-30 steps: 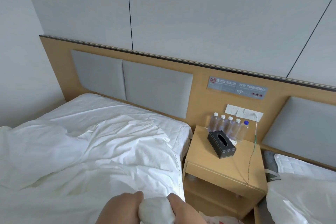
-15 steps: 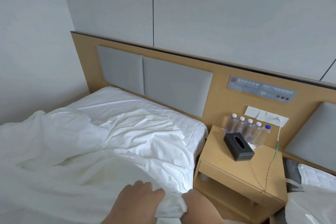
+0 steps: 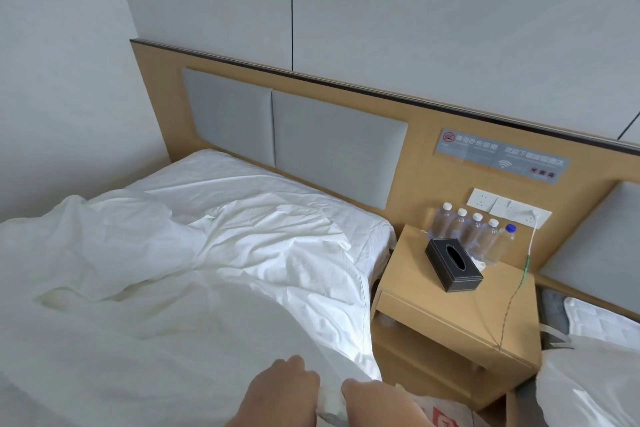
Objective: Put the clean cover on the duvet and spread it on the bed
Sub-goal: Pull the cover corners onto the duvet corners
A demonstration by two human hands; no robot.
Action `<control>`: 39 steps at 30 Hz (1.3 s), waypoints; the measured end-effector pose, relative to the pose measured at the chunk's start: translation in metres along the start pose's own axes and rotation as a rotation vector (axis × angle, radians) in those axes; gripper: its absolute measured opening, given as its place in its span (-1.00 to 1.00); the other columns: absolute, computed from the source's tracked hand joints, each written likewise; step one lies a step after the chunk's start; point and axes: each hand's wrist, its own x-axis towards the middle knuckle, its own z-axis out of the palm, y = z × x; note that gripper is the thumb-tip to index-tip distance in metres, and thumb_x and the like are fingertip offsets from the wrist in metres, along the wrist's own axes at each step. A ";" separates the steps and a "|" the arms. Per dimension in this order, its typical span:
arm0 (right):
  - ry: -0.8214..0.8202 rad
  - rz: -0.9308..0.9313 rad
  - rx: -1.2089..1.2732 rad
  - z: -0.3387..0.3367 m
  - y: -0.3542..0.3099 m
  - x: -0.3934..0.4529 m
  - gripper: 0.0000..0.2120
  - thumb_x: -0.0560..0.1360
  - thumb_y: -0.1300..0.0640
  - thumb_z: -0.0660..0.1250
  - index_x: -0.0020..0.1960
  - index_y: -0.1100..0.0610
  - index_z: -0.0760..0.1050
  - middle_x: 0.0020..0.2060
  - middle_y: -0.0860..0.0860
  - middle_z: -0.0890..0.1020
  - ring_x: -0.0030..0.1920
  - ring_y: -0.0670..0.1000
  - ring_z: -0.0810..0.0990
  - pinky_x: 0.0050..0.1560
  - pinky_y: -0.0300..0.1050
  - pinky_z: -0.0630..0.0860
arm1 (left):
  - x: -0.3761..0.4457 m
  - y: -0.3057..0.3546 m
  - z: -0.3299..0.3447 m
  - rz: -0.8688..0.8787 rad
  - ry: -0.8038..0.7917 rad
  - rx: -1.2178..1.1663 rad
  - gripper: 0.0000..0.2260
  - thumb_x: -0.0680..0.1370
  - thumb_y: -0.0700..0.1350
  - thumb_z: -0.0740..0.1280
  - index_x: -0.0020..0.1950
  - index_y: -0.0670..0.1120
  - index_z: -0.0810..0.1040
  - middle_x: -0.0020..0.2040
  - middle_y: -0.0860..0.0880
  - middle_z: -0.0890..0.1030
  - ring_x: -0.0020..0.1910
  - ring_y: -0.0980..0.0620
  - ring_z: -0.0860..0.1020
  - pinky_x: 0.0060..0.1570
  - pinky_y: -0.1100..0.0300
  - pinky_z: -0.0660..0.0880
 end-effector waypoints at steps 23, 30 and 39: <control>0.255 -0.124 0.491 0.004 -0.007 -0.002 -0.62 0.32 -0.20 0.46 -0.06 -0.15 0.31 -0.22 -0.13 0.49 -0.20 -0.44 0.47 -0.20 -0.50 0.38 | -0.005 -0.027 0.007 -0.006 0.263 -0.217 -0.63 0.51 -0.10 0.12 0.29 0.19 0.26 0.03 0.10 0.44 0.04 0.00 0.39 -0.14 0.09 0.44; 0.232 -0.011 0.104 0.012 0.002 0.022 -0.72 0.49 -0.04 0.17 0.19 -0.14 0.41 -0.08 -0.14 0.53 0.02 -0.02 0.56 0.06 -0.12 0.48 | -0.017 -0.022 -0.006 0.103 0.227 -0.208 -0.92 0.50 -0.05 0.11 -0.15 0.05 0.20 -0.26 0.09 0.33 -0.18 -0.06 0.39 -0.23 0.08 0.24; 0.368 -0.079 0.281 0.022 0.002 0.018 -0.92 0.46 0.02 0.12 -0.22 -0.08 0.28 -0.25 -0.08 0.48 -0.24 -0.08 0.47 -0.24 -0.22 0.40 | -0.034 -0.023 -0.020 0.079 0.085 -0.137 -0.46 0.38 0.22 0.46 0.14 0.10 0.21 0.00 0.05 0.46 -0.03 -0.08 0.55 -0.16 0.06 0.39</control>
